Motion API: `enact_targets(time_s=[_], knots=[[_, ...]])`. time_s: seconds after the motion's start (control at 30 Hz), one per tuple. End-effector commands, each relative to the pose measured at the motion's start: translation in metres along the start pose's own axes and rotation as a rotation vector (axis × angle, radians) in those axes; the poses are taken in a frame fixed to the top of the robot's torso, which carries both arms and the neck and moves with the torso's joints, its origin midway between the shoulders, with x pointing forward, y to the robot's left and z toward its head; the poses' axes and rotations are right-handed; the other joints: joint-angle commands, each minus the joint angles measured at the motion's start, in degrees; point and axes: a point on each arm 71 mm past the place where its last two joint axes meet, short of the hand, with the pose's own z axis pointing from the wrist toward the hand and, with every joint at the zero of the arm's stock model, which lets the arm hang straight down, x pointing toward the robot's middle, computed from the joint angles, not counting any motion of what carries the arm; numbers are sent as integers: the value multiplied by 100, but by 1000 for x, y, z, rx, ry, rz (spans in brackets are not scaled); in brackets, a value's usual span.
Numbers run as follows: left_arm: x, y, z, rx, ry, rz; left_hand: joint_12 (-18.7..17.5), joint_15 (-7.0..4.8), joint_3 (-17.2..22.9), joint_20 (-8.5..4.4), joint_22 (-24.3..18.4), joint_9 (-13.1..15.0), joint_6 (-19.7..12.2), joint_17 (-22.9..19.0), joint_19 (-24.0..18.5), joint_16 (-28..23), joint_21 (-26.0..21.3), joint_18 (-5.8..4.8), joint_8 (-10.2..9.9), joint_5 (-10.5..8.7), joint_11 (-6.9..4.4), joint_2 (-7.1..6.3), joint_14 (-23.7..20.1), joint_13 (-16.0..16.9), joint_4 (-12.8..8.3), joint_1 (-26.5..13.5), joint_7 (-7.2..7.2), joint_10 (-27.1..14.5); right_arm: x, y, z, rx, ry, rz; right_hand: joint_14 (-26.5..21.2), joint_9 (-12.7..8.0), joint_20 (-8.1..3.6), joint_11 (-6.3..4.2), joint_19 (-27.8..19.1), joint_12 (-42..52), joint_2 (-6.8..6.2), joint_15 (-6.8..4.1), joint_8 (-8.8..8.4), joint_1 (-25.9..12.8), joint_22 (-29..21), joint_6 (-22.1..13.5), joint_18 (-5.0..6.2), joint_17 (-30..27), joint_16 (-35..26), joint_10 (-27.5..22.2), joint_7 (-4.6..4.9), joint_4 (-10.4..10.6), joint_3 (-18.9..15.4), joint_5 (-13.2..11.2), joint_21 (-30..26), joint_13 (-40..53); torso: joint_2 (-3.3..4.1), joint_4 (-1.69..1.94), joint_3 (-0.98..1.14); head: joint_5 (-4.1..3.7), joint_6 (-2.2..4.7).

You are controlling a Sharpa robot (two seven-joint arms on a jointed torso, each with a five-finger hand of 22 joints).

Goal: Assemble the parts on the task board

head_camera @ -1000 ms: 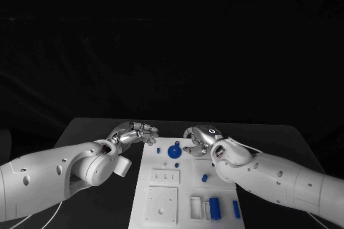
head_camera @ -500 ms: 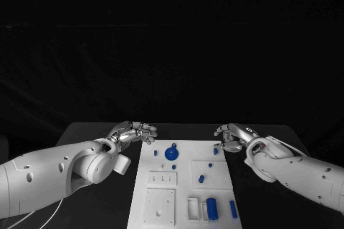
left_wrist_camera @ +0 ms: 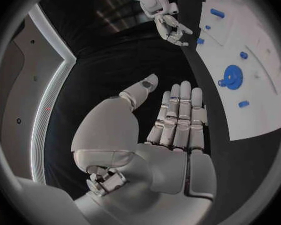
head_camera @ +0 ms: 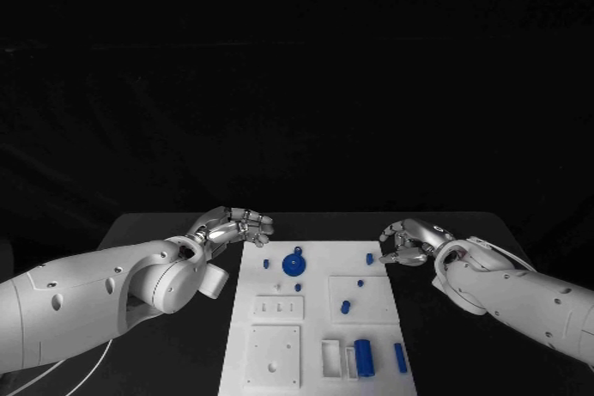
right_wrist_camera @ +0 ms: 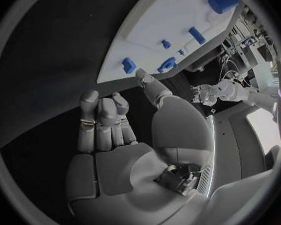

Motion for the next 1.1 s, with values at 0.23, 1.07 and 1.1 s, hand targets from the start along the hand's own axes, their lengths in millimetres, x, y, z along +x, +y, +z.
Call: enact_targets(time_s=[0.23,1.07,1.1], knots=[[3,-2,1,15,22,-9,-39,8,1,15,-8,7,3,8,-25,-31,-35,114,-20,-22,28,1,39,7,0,-34,20,22,21,1,3,-30,67,-20,-24,-5,20,-51,-64,13,110,-7,-28,324,92,-78,275,23,-47,-60,-64,2,-116,-419,-55,-9,7,21,4,-5,-60],[5,-2,-1,15,30,-7,-46,9,-1,16,-8,10,3,11,-27,-36,-36,113,-23,-24,28,0,38,8,-4,-32,21,25,32,10,14,-20,63,-23,7,51,31,-162,-22,26,430,-115,67,258,95,38,275,58,-76,-16,-178,237,365,-465,-62,-35,16,22,14,6,-143],[5,-2,-1,15,30,-6,-46,10,-1,16,-8,10,3,11,-27,-37,-36,113,-23,-24,28,-1,38,8,-4,-32,21,25,32,10,14,-20,63,-23,9,54,30,-163,-21,27,425,-117,73,257,96,47,275,60,-77,-14,-180,247,403,-466,-60,-36,17,22,14,6,-144]])
